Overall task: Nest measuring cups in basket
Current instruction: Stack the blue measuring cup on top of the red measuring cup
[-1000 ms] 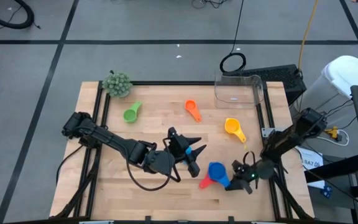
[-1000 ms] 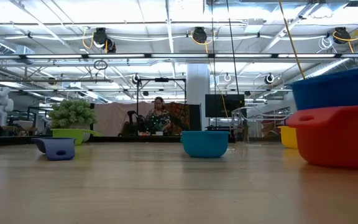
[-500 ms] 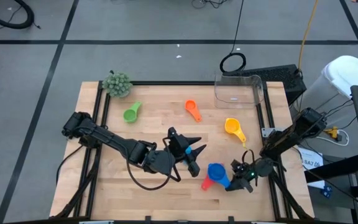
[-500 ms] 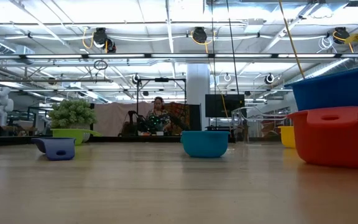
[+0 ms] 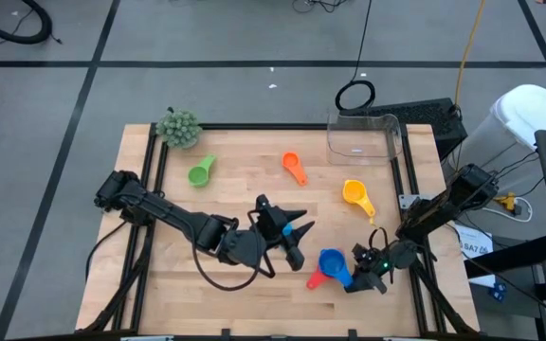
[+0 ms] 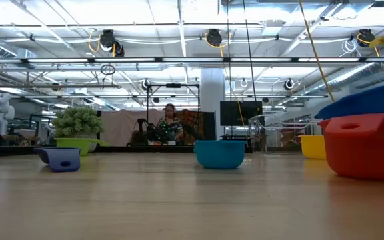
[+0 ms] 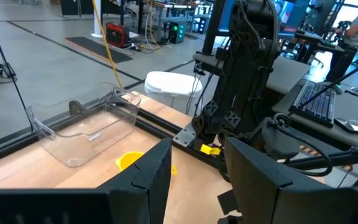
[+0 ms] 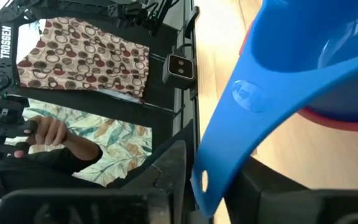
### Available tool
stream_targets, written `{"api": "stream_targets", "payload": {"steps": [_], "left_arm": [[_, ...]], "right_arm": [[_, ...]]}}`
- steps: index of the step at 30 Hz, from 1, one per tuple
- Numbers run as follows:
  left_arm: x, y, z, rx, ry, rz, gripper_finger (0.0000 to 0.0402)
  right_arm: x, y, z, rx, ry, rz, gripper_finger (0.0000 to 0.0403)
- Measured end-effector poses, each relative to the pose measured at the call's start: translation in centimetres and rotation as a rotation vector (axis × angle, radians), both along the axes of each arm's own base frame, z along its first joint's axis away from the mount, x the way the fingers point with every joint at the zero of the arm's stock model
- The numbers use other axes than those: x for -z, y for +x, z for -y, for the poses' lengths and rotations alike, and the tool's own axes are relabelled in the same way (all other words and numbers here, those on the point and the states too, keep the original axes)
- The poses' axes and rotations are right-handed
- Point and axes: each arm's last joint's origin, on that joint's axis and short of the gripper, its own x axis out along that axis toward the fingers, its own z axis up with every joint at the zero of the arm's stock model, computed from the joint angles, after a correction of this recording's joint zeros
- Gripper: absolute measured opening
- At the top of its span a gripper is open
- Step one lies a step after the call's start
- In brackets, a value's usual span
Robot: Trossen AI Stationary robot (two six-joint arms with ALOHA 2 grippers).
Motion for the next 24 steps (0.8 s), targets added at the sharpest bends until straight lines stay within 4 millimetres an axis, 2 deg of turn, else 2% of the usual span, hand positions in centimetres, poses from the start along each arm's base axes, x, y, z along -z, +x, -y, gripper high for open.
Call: {"api": "stream_targets", "payload": {"steps": [6, 17, 24], "left_arm": [[0.0, 0.0, 0.0, 0.0, 0.0, 0.0, 0.0152], [0.0, 0.0, 0.0, 0.001, -0.002, 0.001, 0.0152], [0.2, -0.3, 0.7, 0.017, -0.016, -0.008, 0.0152]], "right_arm": [[0.0, 0.0, 0.0, -0.007, -0.004, 0.003, 0.0128], [-0.2, -0.6, -0.8, -0.128, 0.059, -0.038, 0.0233], [-0.6, -1.3, -1.5, -0.176, 0.088, -0.013, 0.0251]]}}
